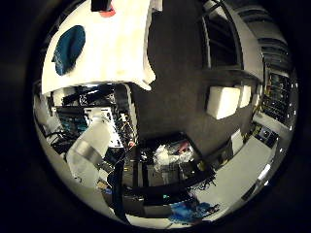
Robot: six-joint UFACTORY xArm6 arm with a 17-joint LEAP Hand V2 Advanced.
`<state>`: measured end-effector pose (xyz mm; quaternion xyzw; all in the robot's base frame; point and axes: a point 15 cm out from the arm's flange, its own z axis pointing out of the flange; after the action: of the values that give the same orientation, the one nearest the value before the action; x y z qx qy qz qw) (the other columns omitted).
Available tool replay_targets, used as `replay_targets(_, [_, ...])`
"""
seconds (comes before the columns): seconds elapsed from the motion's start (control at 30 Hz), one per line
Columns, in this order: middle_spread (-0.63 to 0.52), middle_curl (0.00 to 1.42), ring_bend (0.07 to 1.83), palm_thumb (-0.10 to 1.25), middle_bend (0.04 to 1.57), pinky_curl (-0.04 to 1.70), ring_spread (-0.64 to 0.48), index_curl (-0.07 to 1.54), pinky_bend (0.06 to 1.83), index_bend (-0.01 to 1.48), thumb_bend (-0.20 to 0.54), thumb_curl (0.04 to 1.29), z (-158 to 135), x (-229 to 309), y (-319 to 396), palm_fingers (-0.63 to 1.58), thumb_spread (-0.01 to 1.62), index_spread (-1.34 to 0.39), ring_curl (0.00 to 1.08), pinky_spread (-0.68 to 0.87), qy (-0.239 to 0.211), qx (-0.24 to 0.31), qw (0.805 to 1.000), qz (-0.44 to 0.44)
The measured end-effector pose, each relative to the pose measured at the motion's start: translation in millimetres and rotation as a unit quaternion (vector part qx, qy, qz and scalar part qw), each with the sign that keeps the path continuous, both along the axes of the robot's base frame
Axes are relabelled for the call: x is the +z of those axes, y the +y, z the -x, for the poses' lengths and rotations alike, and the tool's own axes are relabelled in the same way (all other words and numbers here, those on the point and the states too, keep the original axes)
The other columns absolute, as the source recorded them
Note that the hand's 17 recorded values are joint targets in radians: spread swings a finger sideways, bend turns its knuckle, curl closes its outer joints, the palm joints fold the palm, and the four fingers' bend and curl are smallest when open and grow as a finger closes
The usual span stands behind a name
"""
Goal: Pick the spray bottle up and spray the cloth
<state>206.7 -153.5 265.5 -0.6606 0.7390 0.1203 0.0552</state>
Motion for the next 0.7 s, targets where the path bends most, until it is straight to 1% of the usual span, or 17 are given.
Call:
replay_targets(0.17, [-0.04,0.39,0.49,0.77,0.2,0.97,-0.04,0.49,0.19,0.3,-0.02,0.35,-9,6,-21,0.45,1.08,-0.36,0.4,-0.09,-0.004,-0.016,1.0,0.002])
replay_targets(0.4, [-0.04,0.4,0.49,0.78,0.2,1.0,-0.04,0.49,0.19,0.3,-0.019,0.36,-24,9,-33,0.44,1.09,-0.36,0.4,-0.11,-0.01,-0.022,1.0,-0.003])
replay_targets(0.5, [-0.04,0.4,0.5,0.78,0.22,0.99,-0.04,0.49,0.18,0.29,-0.02,0.36,-37,9,-32,0.42,1.09,-0.36,0.4,-0.1,-0.028,-0.03,0.999,-0.014])
replay_targets(0.57, [-0.04,0.41,0.51,0.77,0.24,0.98,-0.04,0.48,0.18,0.25,-0.021,0.36,-47,9,-27,0.39,1.1,-0.35,0.4,-0.07,-0.046,-0.042,0.998,-0.032])
replay_targets(0.67, [-0.03,0.41,0.52,0.73,0.26,0.95,-0.02,0.45,0.19,0.17,-0.027,0.36,-69,6,-20,0.33,1.11,-0.32,0.4,-0.01,-0.084,-0.063,0.992,-0.068])
replay_targets(0.7, [-0.03,0.41,0.51,0.72,0.27,0.94,-0.01,0.44,0.2,0.16,-0.028,0.36,-76,3,-18,0.32,1.1,-0.31,0.4,0.01,-0.097,-0.072,0.989,-0.083])
